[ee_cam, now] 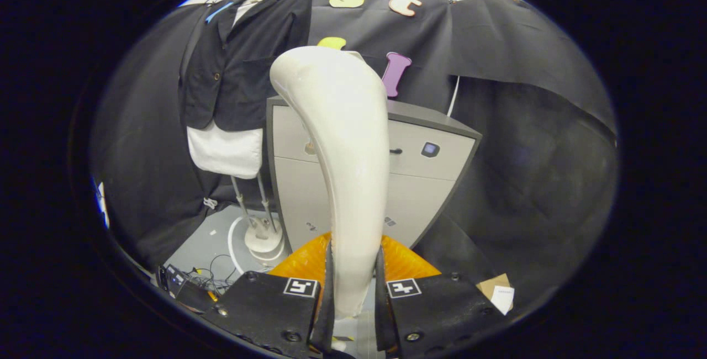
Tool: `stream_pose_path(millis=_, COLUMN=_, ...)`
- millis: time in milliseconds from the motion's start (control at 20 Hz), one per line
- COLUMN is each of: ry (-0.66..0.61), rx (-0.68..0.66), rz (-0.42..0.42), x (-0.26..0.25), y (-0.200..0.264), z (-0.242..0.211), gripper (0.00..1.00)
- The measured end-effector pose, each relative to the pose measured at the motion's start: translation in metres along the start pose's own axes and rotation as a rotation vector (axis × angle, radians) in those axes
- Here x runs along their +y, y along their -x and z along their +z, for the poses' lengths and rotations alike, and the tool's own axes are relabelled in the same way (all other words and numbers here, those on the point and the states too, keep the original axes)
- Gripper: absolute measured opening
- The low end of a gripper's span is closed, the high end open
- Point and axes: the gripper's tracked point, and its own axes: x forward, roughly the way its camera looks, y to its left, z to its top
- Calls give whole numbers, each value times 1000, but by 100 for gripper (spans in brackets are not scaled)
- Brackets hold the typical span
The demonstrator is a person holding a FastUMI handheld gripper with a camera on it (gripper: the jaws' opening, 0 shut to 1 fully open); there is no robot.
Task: Iron the clothes twice with a garment steamer, once on the left side and once on the right side.
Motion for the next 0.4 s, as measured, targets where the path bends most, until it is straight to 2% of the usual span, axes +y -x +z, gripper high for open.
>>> stream_pose_path(millis=400, ry=-26, rx=18, rz=2, x=1, y=0, z=-5, gripper=32)
